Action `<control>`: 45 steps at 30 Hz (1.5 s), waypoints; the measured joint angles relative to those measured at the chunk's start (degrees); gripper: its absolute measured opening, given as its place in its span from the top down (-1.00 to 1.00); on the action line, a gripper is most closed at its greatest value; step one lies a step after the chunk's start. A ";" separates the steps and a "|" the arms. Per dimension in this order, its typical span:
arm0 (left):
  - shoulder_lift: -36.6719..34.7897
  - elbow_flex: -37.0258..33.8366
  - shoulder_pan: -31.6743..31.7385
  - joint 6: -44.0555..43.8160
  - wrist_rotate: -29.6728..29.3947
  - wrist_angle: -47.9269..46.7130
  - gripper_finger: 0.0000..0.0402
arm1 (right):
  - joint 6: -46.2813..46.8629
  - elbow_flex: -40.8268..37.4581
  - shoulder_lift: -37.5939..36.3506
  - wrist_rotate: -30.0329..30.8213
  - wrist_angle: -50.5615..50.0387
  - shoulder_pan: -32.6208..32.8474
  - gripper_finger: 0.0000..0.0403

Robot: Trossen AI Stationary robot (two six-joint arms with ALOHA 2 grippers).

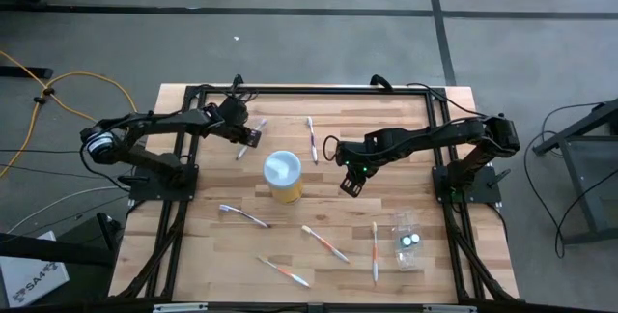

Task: Pick & Place toothbrushing station
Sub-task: Put the top left purple toothbrush in the bottom section of the transparent organizer

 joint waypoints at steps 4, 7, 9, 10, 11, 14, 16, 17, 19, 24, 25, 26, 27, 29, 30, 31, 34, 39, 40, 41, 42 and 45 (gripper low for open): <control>-0.99 0.02 -0.88 0.19 -0.59 0.94 0.98 | 0.00 0.00 0.00 0.02 0.00 0.00 0.40; -1.62 0.04 -1.38 1.60 -2.13 2.24 0.98 | 0.01 0.00 0.00 0.02 0.00 0.01 0.40; -2.24 0.07 -1.40 2.86 -2.46 3.86 0.98 | 0.00 0.00 0.00 0.02 0.00 0.00 0.40; -2.50 0.11 -1.40 3.33 -2.54 4.96 0.98 | 0.00 0.00 0.00 0.02 0.00 0.00 0.40; -2.76 0.13 -1.40 4.05 -2.62 6.19 0.98 | 0.00 0.00 0.00 0.02 0.00 0.00 0.40; -3.76 0.17 -1.38 6.03 -3.45 9.34 0.99 | 0.00 0.00 0.00 0.49 0.01 0.02 0.40; -4.58 0.22 -1.14 7.33 -4.22 10.92 0.99 | 0.00 0.00 0.00 1.03 0.02 0.00 0.40; -5.14 0.22 -0.84 8.11 -4.27 11.48 0.99 | 0.01 0.00 0.00 1.35 0.02 0.00 0.40; -6.49 0.22 -0.07 9.46 -4.29 12.13 0.99 | 0.24 0.00 0.00 2.26 0.00 0.00 0.40; -11.51 0.22 3.07 13.20 -0.97 12.92 0.99 | 0.24 0.00 0.00 2.64 0.04 0.01 0.40; -12.53 0.22 3.68 13.83 1.37 13.77 0.99 | 0.24 0.00 0.00 2.68 0.12 0.00 0.40; -13.54 0.22 4.21 14.49 4.37 14.96 0.99 | 0.22 0.00 0.00 2.86 0.29 0.02 0.40; -14.57 0.22 4.65 15.12 7.87 16.13 0.99 | 0.17 0.00 0.00 3.30 0.67 0.02 0.40; -16.36 0.24 4.85 15.70 13.92 19.04 0.99 | 0.01 0.00 0.00 4.09 1.93 0.00 0.40; -17.13 0.27 4.70 15.77 16.23 20.51 0.99 | -0.17 0.00 0.00 4.54 2.75 0.00 0.40; -17.86 0.28 4.44 15.78 17.96 21.80 0.99 | -0.34 0.00 0.00 4.91 3.80 0.00 0.40; -19.99 0.28 3.43 15.80 20.06 24.31 0.99 | -1.69 0.00 0.00 5.26 7.53 0.01 0.40; -21.97 0.31 1.63 16.19 20.62 27.93 0.99 | -4.81 0.00 0.00 5.83 15.58 0.02 0.40; -22.08 0.31 1.37 16.19 20.66 28.71 0.99 | -5.30 0.00 0.00 6.50 16.95 0.02 0.40; -22.08 0.31 1.11 16.21 20.63 29.90 0.99 | -5.97 0.00 0.00 7.34 17.95 -0.03 0.40; -22.08 0.31 0.89 16.22 20.63 30.80 0.99 | -6.55 0.00 0.00 8.35 18.65 -0.11 0.40; -22.06 0.31 0.56 16.27 20.63 33.48 0.99 | -7.99 0.00 0.00 13.18 19.44 -0.78 0.40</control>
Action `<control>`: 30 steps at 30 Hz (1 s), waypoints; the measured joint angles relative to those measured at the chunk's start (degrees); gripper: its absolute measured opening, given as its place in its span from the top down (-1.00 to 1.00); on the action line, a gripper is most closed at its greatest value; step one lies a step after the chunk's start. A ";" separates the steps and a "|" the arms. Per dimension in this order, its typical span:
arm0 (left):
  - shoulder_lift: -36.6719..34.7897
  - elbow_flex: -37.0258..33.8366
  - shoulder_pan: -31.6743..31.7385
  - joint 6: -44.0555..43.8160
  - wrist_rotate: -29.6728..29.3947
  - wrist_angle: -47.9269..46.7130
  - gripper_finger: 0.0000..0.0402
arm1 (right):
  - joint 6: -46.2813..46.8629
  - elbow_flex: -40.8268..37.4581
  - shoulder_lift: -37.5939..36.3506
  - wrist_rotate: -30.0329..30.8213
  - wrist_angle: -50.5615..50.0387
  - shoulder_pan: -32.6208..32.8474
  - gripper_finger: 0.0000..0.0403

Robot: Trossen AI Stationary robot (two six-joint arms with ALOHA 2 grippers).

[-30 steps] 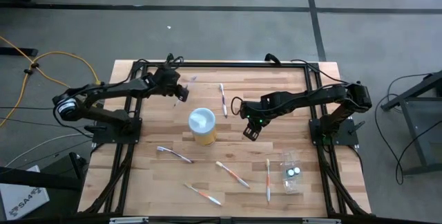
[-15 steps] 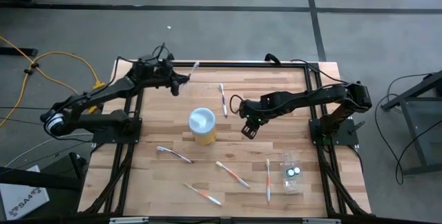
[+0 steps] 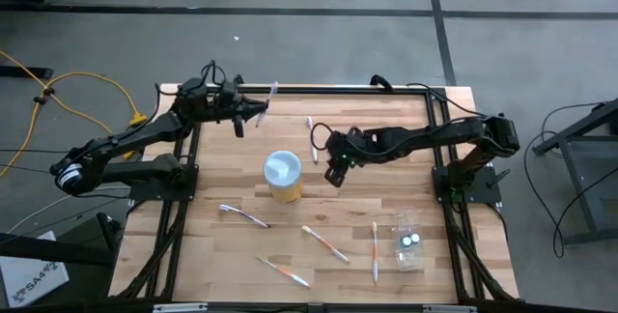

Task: Pick & Place toothbrushing station
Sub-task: Put the top left purple toothbrush in the bottom section of the transparent organizer

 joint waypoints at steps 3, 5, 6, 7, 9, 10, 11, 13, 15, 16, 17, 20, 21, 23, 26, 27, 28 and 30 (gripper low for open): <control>0.00 0.00 0.00 0.01 -0.02 2.62 0.99 | -1.04 0.00 0.00 6.45 0.54 -1.11 0.40; 0.00 0.00 0.02 -0.12 0.82 4.85 0.99 | -2.39 0.00 0.00 9.93 2.49 -1.94 0.40; 0.00 0.00 0.02 -0.12 1.69 6.08 0.99 | -3.49 0.00 0.00 11.02 4.15 -2.34 0.40; 0.00 0.00 0.02 -0.14 2.70 7.16 0.99 | -4.84 0.00 0.00 11.65 6.27 -2.74 0.40; 0.00 0.00 0.02 -0.45 4.99 9.17 0.99 | -7.87 0.00 0.00 12.03 11.70 -3.41 0.40; 0.00 0.00 0.02 -0.57 5.71 10.07 0.99 | -9.44 0.00 0.00 11.98 14.84 -3.64 0.40; 0.00 0.00 0.01 -0.58 6.35 10.70 0.99 | -11.07 0.00 0.00 11.79 17.98 -3.86 0.40; 0.02 0.00 0.02 -0.70 6.92 11.43 0.99 | -14.04 0.00 0.00 11.42 24.22 -4.24 0.40; 0.02 0.02 0.02 -0.41 7.33 11.76 0.99 | -16.93 0.00 -0.21 11.41 30.07 -4.30 0.40; 0.02 0.02 0.02 -0.30 7.60 11.76 0.99 | -18.36 0.00 -0.32 11.42 33.01 -4.41 0.40; 0.04 0.02 0.02 -0.28 8.13 11.72 0.99 | -19.59 0.00 -0.40 11.40 36.01 -4.47 0.40; 0.04 0.02 0.02 0.73 9.97 11.93 0.99 | -22.61 0.02 -0.43 11.24 42.74 -4.47 0.40; 0.04 0.02 0.02 0.92 10.71 12.24 0.99 | -23.44 0.02 -0.42 10.91 44.26 -4.47 0.40; 0.04 0.02 0.02 1.02 12.28 13.27 0.99 | -24.08 0.02 -0.42 9.22 46.45 -4.50 0.40; 0.04 0.02 0.02 0.51 14.97 14.60 0.99 | -24.04 0.02 -0.42 5.40 47.07 -4.91 0.40; 0.04 0.01 0.02 0.16 16.08 14.99 0.99 | -24.04 0.02 -0.42 3.89 47.07 -4.97 0.40; 0.04 0.02 0.02 0.10 17.49 15.31 0.99 | -24.01 0.02 -0.42 2.50 47.07 -4.98 0.40; 0.04 0.02 0.02 0.05 20.84 15.58 0.99 | -24.04 0.02 -0.42 -0.32 47.23 -4.98 0.40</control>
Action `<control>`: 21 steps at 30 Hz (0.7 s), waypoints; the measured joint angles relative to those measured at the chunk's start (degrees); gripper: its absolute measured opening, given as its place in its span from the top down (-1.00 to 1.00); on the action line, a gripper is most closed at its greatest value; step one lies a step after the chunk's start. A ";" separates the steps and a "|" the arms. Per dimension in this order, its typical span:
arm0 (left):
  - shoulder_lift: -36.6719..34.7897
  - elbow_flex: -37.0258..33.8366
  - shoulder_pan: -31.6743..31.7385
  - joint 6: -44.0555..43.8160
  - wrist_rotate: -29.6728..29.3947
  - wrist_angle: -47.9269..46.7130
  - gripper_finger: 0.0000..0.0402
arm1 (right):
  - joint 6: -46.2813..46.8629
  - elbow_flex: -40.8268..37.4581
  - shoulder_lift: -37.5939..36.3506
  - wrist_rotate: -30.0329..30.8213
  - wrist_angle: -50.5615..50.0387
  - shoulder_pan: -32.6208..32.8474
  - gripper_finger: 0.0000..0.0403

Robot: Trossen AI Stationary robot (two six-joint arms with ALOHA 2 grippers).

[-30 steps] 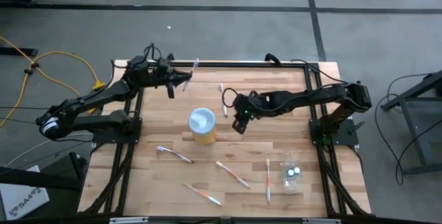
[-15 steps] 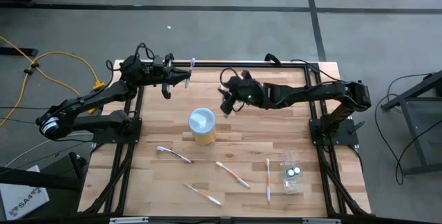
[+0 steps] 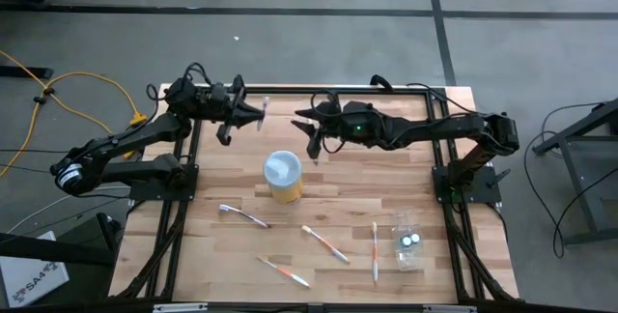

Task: Pick & Place toothbrushing station
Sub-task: Put the top left purple toothbrush in the bottom section of the transparent organizer

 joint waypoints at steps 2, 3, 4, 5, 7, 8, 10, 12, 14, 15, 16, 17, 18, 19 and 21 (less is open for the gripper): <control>0.00 0.00 -0.01 -0.02 2.98 0.02 0.99 | -0.58 0.00 0.00 -3.18 0.40 0.01 0.40; 0.00 0.00 -0.07 -0.02 4.46 0.03 0.99 | -1.19 0.00 0.00 -4.91 0.62 0.03 0.40; 0.00 -0.01 -0.32 -0.06 5.60 0.03 0.99 | -1.77 0.00 0.00 -6.56 0.98 0.13 0.40; 0.00 -0.01 -0.64 -0.09 6.63 0.03 0.99 | -2.59 0.00 0.00 -8.23 1.30 0.16 0.40; 0.00 0.00 -1.63 0.18 8.16 0.03 0.99 | -4.51 -0.01 0.01 -11.21 2.18 0.30 0.40; 0.00 0.00 -2.29 0.65 8.76 0.01 0.99 | -5.53 -0.01 0.02 -12.15 2.77 0.49 0.40; 0.00 0.00 -3.66 1.52 9.14 0.01 0.99 | -7.44 -0.02 0.02 -12.67 3.96 0.69 0.40; 0.00 -0.01 -4.98 2.52 9.18 0.01 0.99 | -8.93 -0.02 0.02 -12.68 5.18 1.06 0.40; 0.00 0.00 -6.25 3.30 8.65 0.01 0.99 | -9.67 -0.02 0.06 -12.81 6.84 1.32 0.40; 0.00 -0.02 -6.80 3.69 8.08 0.08 0.99 | -9.99 -0.02 0.07 -13.01 7.58 1.34 0.40; 0.00 -0.01 -7.32 4.13 7.36 0.14 0.99 | -10.05 -0.02 0.07 -13.55 8.28 1.41 0.40; 0.05 0.00 -7.86 4.55 6.18 0.32 0.99 | -10.03 -0.02 0.07 -14.15 9.05 1.65 0.40; 0.10 0.00 -8.43 4.79 4.90 0.56 0.99 | -10.03 -0.02 0.06 -14.49 9.67 1.76 0.40; 0.11 -0.01 -8.99 4.83 3.44 0.63 0.99 | -10.05 -0.02 0.07 -14.80 10.16 1.82 0.40; 0.11 -0.01 -10.04 5.13 0.58 0.80 0.99 | -10.17 -0.02 0.07 -15.18 11.23 2.19 0.40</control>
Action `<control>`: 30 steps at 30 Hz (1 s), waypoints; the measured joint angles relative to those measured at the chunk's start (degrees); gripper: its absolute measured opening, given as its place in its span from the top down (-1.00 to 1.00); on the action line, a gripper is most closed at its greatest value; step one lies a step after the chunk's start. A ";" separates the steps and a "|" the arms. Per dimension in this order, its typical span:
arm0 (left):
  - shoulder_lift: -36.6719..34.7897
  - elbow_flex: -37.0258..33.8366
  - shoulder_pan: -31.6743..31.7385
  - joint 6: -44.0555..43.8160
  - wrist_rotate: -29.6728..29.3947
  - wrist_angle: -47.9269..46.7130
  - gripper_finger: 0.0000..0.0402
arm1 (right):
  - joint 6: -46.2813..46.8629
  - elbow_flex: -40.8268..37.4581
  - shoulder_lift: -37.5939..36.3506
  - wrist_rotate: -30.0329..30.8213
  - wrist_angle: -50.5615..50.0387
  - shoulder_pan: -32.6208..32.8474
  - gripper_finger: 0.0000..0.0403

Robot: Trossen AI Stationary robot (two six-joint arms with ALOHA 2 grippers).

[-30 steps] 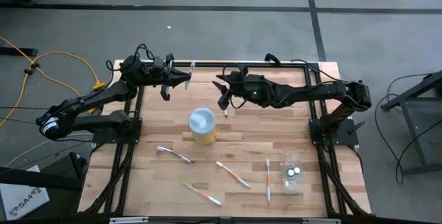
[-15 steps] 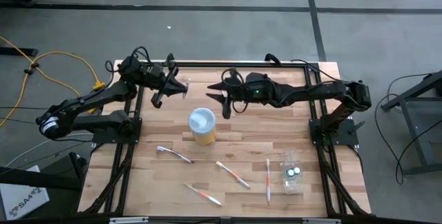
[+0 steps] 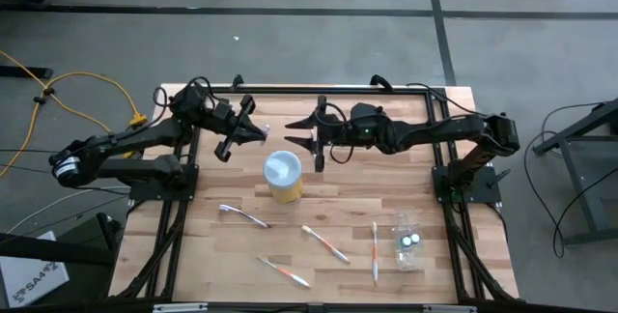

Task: Pick & Place toothbrushing station
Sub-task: Put the top left purple toothbrush in the bottom section of the transparent organizer

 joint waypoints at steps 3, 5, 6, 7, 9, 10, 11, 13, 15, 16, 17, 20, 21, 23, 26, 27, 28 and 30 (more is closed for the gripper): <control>0.00 0.01 -1.67 1.58 -2.23 0.10 0.99 | -0.52 0.00 0.00 -0.04 1.13 0.42 0.40; 0.00 0.01 -2.77 2.31 -3.81 0.10 0.99 | -0.86 0.00 0.00 -0.19 1.67 0.65 0.40; 0.00 -0.01 -3.28 2.47 -4.74 0.06 0.99 | -1.15 0.02 0.00 -0.26 1.80 0.67 0.40; 0.09 -0.01 -3.78 2.52 -5.81 0.10 0.99 | -1.27 0.00 0.00 -0.26 1.86 0.68 0.40; 0.73 0.01 -4.88 2.52 -7.53 0.83 0.99 | -1.33 0.00 0.00 -0.24 1.91 0.65 0.40; 1.27 0.01 -5.37 2.53 -7.70 1.54 0.99 | -1.32 0.00 0.00 -0.24 1.92 0.65 0.40; 1.86 -0.01 -5.84 2.51 -7.73 2.53 0.99 | -1.31 0.00 0.00 -0.24 1.93 0.65 0.40; 3.10 0.01 -6.75 2.45 -7.88 4.33 0.99 | -1.31 0.00 0.00 -0.23 1.92 0.63 0.40; 4.33 0.01 -7.55 2.45 -8.96 5.52 0.99 | -1.31 0.00 0.00 -0.21 1.91 0.81 0.40; 4.90 0.01 -7.82 2.45 -9.36 6.08 0.99 | -1.31 0.00 0.00 -0.21 1.93 0.96 0.40; 5.39 0.00 -8.01 2.45 -9.83 6.50 0.99 | -1.32 0.00 0.00 -0.22 1.93 1.00 0.40; 6.58 0.01 -8.11 2.43 -10.16 8.40 0.99 | -1.33 0.00 0.01 -0.43 1.93 1.36 0.40; 6.87 0.01 -8.11 2.43 -10.18 8.74 0.99 | -1.33 0.00 0.01 -0.43 1.93 1.47 0.40; 7.23 0.01 -8.11 2.41 -10.33 9.21 0.99 | -1.35 0.00 0.02 -0.45 1.93 1.51 0.40; 7.21 0.01 -8.11 2.41 -10.33 9.44 0.99 | -1.35 0.00 0.02 -0.43 1.91 1.48 0.40; 7.21 0.01 -8.11 2.40 -10.33 9.56 0.99 | -1.35 0.00 0.02 -0.43 1.93 1.48 0.40; 7.21 0.01 -8.20 2.36 -10.33 9.76 0.99 | -1.35 0.00 0.02 -0.43 1.93 1.45 0.40; 7.21 0.01 -8.55 2.33 -10.33 10.49 0.99 | -1.35 0.00 0.02 -0.43 1.93 1.44 0.40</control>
